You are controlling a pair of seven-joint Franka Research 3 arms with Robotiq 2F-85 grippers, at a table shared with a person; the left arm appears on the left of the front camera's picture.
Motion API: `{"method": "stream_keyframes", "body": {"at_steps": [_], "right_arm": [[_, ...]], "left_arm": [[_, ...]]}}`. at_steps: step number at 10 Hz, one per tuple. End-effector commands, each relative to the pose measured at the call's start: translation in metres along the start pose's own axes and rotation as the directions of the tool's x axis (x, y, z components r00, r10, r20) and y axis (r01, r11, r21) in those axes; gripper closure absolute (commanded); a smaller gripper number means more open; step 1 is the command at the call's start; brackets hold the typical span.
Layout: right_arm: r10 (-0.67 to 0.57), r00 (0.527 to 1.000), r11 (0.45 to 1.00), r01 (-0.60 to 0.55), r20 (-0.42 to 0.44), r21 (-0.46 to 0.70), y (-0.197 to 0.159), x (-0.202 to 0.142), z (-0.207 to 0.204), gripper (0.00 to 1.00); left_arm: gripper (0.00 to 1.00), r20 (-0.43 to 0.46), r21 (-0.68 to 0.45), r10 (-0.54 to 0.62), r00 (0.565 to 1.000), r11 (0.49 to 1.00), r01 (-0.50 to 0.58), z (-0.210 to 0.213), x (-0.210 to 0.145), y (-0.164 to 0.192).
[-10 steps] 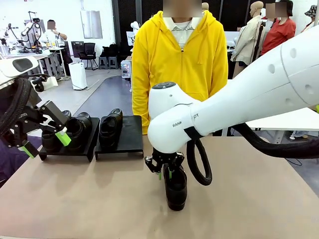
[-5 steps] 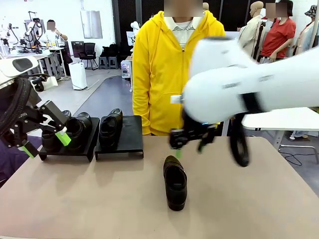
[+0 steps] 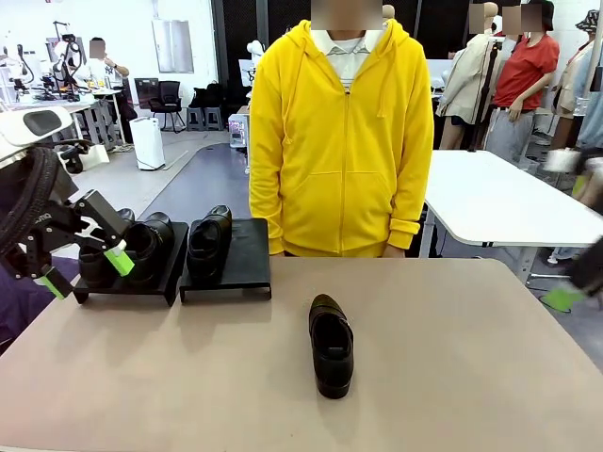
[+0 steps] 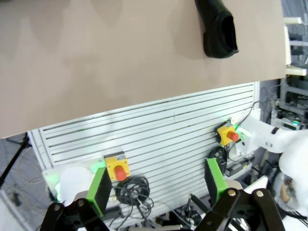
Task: Organize the shoes by placing them on the stand.
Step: Pick up one Shoe and place it in the middle of the table, then place the Shoe from the middle of the table onto the Shoes Stand.
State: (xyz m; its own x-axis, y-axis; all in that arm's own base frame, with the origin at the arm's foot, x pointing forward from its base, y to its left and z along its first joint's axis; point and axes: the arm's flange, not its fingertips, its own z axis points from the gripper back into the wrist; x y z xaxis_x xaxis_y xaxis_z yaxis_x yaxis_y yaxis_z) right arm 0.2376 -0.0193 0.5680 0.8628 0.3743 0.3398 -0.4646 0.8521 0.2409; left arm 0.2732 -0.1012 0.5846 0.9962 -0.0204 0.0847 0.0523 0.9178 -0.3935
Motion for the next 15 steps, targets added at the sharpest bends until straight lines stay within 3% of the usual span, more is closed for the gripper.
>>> {"method": "stream_keyframes", "body": {"at_steps": [1, 2, 4, 5, 15], "right_arm": [[-0.151, 0.982, 0.982, 0.137, 0.110, 0.131, -0.032, -0.013, 0.012, 0.00], [-0.266, 0.946, 0.948, 0.222, 0.186, 0.228, -0.043, -0.018, 0.014, 0.00], [-0.419, 0.876, 0.885, 0.334, 0.241, 0.323, -0.054, -0.014, 0.008, 0.00], [-0.262, 0.953, 0.950, 0.227, 0.152, 0.212, -0.053, -0.034, 0.024, 0.00], [-0.262, 0.953, 0.950, 0.227, 0.152, 0.212, -0.053, -0.034, 0.024, 0.00]], "left_arm": [[0.00, -0.005, -0.012, 0.011, 1.000, 1.000, -0.011, 0.001, -0.001, -0.001], [0.00, -0.005, -0.012, 0.011, 1.000, 1.000, -0.011, 0.001, -0.001, -0.001], [0.00, -0.005, -0.012, 0.011, 1.000, 1.000, -0.011, 0.001, -0.001, -0.001], [0.00, -0.005, -0.012, 0.011, 1.000, 1.000, -0.011, 0.001, -0.001, -0.001], [0.00, -0.005, -0.012, 0.011, 1.000, 1.000, -0.011, 0.001, -0.001, -0.001]]}}
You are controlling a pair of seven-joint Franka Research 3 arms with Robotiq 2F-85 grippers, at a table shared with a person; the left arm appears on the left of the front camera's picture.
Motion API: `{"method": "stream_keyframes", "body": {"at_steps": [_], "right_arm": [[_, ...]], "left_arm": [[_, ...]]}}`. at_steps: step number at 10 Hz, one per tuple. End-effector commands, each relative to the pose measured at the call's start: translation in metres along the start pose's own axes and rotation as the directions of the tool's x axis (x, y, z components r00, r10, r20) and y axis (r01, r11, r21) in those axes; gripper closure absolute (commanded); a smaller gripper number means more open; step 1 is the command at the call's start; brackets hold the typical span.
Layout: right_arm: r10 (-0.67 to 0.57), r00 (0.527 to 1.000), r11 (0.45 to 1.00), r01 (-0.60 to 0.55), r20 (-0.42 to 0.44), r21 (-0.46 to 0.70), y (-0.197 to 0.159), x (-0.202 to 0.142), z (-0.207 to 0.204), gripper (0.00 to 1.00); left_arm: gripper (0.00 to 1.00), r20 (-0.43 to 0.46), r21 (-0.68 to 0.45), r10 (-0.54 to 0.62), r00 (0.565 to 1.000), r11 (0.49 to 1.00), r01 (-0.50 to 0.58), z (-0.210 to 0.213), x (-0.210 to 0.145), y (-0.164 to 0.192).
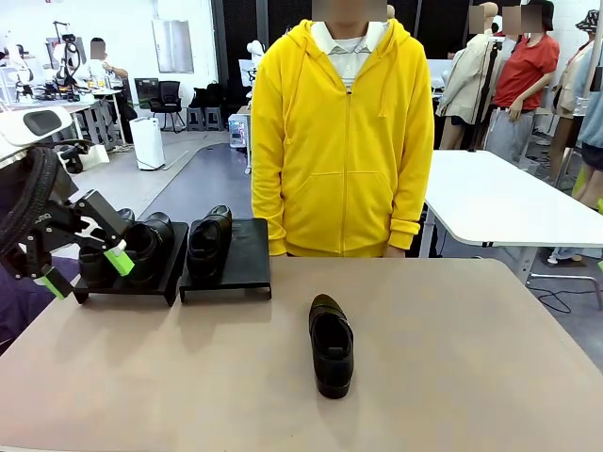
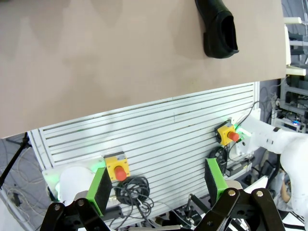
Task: Organize the shoes by placing them on the stand.
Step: Place the Shoe from the middle of the table onto the Shoes Stand.
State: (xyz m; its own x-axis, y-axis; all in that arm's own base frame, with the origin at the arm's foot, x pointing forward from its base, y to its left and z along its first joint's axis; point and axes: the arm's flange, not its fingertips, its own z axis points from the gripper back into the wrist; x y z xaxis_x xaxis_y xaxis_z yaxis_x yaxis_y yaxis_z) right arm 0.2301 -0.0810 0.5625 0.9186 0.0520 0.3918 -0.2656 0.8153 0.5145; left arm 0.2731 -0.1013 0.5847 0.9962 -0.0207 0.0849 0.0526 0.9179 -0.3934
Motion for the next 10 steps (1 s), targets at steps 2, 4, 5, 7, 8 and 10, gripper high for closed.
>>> {"method": "stream_keyframes", "body": {"at_steps": [2, 4, 5, 7, 8, 10], "right_arm": [[0.027, 1.000, 1.000, -0.027, -0.008, -0.006, -0.002, 0.000, 0.006, 0.00], [0.027, 1.000, 1.000, -0.027, -0.008, -0.006, -0.002, 0.000, 0.006, 0.00], [0.027, 1.000, 1.000, -0.027, -0.008, -0.006, -0.002, 0.000, 0.006, 0.00], [0.027, 1.000, 1.000, -0.027, -0.008, -0.006, -0.002, 0.000, 0.006, 0.00], [0.027, 1.000, 1.000, -0.027, -0.008, -0.006, -0.002, 0.000, 0.006, 0.00], [0.027, 1.000, 1.000, -0.027, -0.008, -0.006, -0.002, 0.000, 0.006, 0.00]], "left_arm": [[0.00, -0.036, 0.007, 0.106, 0.994, 0.994, -0.106, -0.032, 0.016, -0.034], [0.00, -0.093, 0.027, 0.198, 0.976, 0.980, -0.196, -0.096, 0.049, -0.097], [0.00, -0.069, 0.098, 0.196, 0.978, 0.977, -0.189, -0.141, 0.066, -0.135], [0.00, 0.040, 0.173, 0.129, 0.991, 0.976, -0.134, -0.229, 0.098, -0.195], [0.00, 0.136, 0.226, 0.079, 0.988, 0.968, -0.109, -0.261, 0.118, -0.209], [0.00, 0.100, 0.261, 0.101, 0.990, 0.957, -0.124, -0.289, 0.148, -0.224]]}}
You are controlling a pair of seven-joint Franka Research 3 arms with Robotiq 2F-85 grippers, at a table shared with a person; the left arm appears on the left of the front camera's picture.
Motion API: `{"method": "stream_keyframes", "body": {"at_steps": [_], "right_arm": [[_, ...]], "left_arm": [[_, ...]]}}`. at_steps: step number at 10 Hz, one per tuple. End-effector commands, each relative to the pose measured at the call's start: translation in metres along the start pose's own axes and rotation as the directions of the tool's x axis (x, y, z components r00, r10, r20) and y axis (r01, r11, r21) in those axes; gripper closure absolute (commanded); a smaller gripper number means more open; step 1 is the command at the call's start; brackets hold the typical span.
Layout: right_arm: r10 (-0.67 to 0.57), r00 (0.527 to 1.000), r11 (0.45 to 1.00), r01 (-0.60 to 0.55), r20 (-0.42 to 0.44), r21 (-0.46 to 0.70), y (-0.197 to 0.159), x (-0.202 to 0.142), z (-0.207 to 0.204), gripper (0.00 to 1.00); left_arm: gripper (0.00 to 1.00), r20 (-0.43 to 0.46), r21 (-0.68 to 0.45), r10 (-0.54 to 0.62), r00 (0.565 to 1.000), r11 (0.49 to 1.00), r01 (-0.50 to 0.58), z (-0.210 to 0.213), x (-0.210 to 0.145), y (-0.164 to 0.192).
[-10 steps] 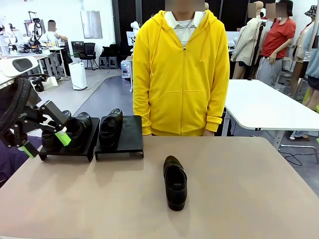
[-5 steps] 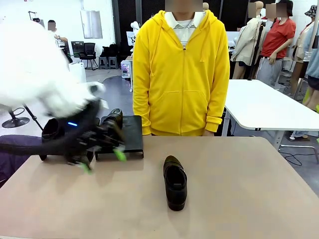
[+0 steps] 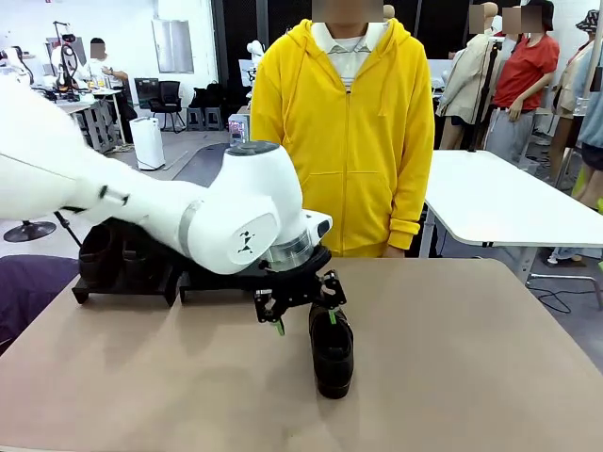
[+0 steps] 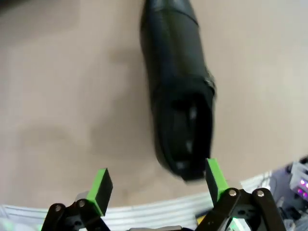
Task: Organize the shoes by placing them on the stand.
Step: Place the Shoe from the middle of the table onto the Shoes Stand.
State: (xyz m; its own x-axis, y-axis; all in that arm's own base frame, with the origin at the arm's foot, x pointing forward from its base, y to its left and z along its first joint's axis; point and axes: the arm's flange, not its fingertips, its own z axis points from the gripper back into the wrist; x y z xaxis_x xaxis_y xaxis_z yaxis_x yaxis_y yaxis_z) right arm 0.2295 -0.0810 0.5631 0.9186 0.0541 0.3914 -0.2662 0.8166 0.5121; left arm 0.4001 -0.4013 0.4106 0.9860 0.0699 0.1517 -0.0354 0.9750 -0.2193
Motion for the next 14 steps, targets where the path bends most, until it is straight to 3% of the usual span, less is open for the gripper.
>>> {"method": "stream_keyframes", "body": {"at_steps": [1, 3, 11, 12, 13, 14], "right_arm": [[0.025, 1.000, 1.000, -0.025, -0.007, -0.004, -0.003, 0.000, 0.005, 0.00], [0.025, 1.000, 1.000, -0.025, -0.007, -0.004, -0.003, 0.000, 0.005, 0.00], [0.025, 1.000, 1.000, -0.025, -0.007, -0.004, -0.003, 0.000, 0.005, 0.00], [0.025, 1.000, 1.000, -0.025, -0.007, -0.004, -0.003, 0.000, 0.005, 0.00], [0.025, 1.000, 1.000, -0.025, -0.007, -0.004, -0.003, 0.000, 0.005, 0.00], [0.025, 1.000, 1.000, -0.025, -0.007, -0.004, -0.003, 0.000, 0.005, 0.00]], "left_arm": [[0.00, 0.005, 0.138, 0.047, 0.999, 0.989, -0.048, -0.011, 0.029, -0.028], [0.00, 0.036, 0.162, 0.057, 0.998, 0.985, -0.062, -0.028, 0.028, -0.032], [0.00, -0.051, 0.212, 0.036, 0.998, 0.977, -0.024, -0.060, 0.011, -0.034], [0.60, -0.037, 0.210, 0.041, 0.998, 0.977, -0.032, -0.060, 0.012, -0.033], [1.00, -0.032, 0.206, 0.038, 0.999, 0.978, -0.031, -0.060, 0.012, -0.033], [1.00, -0.027, 0.211, 0.036, 0.999, 0.977, -0.029, -0.060, 0.012, -0.033]]}}
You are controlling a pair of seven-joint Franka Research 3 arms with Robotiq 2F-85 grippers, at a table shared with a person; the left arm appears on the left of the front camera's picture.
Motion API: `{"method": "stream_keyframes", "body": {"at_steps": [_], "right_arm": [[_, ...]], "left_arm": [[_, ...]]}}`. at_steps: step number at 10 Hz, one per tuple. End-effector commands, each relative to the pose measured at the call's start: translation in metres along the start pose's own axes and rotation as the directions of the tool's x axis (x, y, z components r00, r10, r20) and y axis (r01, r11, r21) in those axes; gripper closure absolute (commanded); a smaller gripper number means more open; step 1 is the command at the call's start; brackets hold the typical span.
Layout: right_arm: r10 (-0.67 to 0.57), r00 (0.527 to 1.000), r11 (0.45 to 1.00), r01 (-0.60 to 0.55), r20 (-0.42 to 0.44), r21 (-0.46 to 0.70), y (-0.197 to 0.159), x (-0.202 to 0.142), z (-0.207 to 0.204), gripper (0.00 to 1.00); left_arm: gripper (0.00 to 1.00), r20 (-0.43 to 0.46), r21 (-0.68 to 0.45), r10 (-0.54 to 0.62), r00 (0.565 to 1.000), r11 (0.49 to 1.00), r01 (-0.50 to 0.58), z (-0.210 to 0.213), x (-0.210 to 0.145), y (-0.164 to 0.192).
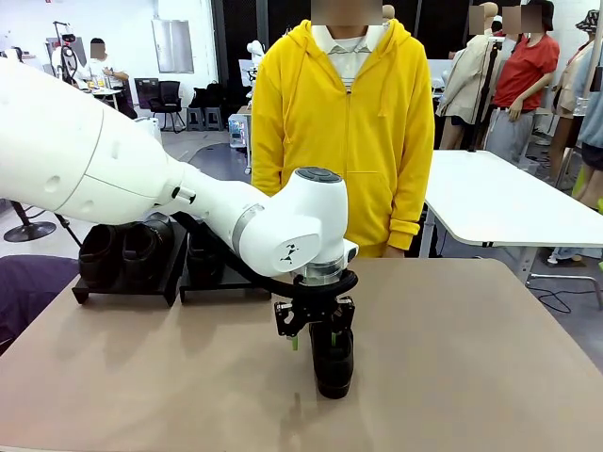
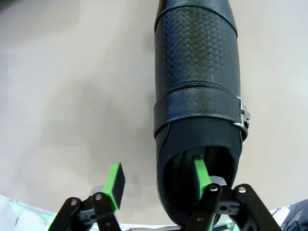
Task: Organize the shoes by placing them on the stand.
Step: Place the Shoe from the middle of the table onto the Shoes Stand.
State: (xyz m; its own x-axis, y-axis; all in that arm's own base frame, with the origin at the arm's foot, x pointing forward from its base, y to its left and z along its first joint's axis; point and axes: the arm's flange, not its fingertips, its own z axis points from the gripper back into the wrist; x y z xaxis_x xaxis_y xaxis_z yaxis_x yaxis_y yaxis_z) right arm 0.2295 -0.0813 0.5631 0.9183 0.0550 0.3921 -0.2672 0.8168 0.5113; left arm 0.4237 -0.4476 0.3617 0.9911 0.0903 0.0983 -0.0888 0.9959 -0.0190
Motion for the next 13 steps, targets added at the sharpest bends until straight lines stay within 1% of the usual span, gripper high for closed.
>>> {"method": "stream_keyframes", "body": {"at_steps": [1, 7, 9, 10, 11, 12, 13], "right_arm": [[0.024, 1.000, 1.000, -0.024, -0.007, -0.004, -0.002, 0.000, 0.005, 0.00], [0.024, 1.000, 1.000, -0.024, -0.007, -0.004, -0.002, 0.000, 0.005, 0.00], [0.024, 1.000, 1.000, -0.024, -0.007, -0.004, -0.002, 0.000, 0.005, 0.00], [0.024, 1.000, 1.000, -0.024, -0.007, -0.004, -0.002, 0.000, 0.005, 0.00], [0.024, 1.000, 1.000, -0.024, -0.007, -0.004, -0.002, 0.000, 0.005, 0.00], [0.024, 1.000, 1.000, -0.024, -0.007, -0.004, -0.002, 0.000, 0.005, 0.00], [0.024, 1.000, 1.000, -0.024, -0.007, -0.004, -0.002, 0.000, 0.005, 0.00]], "left_arm": [[1.00, 0.027, 0.010, 0.004, 1.000, 1.000, -0.005, 0.000, -0.002, 0.001], [1.00, 0.043, 0.010, -0.021, 0.999, 1.000, 0.021, -0.002, -0.006, -0.001], [1.00, 0.070, -0.004, -0.066, 0.995, 0.998, 0.067, 0.009, -0.006, -0.001], [1.00, 0.079, -0.030, -0.110, 0.991, 0.993, 0.113, 0.023, -0.006, 0.002], [1.00, 0.105, -0.060, -0.149, 0.983, 0.986, 0.155, 0.054, -0.006, 0.009], [1.00, 0.131, -0.086, -0.193, 0.972, 0.975, 0.205, 0.092, -0.009, 0.023], [1.00, 0.177, -0.115, -0.200, 0.964, 0.968, 0.222, 0.132, -0.011, 0.045]]}}
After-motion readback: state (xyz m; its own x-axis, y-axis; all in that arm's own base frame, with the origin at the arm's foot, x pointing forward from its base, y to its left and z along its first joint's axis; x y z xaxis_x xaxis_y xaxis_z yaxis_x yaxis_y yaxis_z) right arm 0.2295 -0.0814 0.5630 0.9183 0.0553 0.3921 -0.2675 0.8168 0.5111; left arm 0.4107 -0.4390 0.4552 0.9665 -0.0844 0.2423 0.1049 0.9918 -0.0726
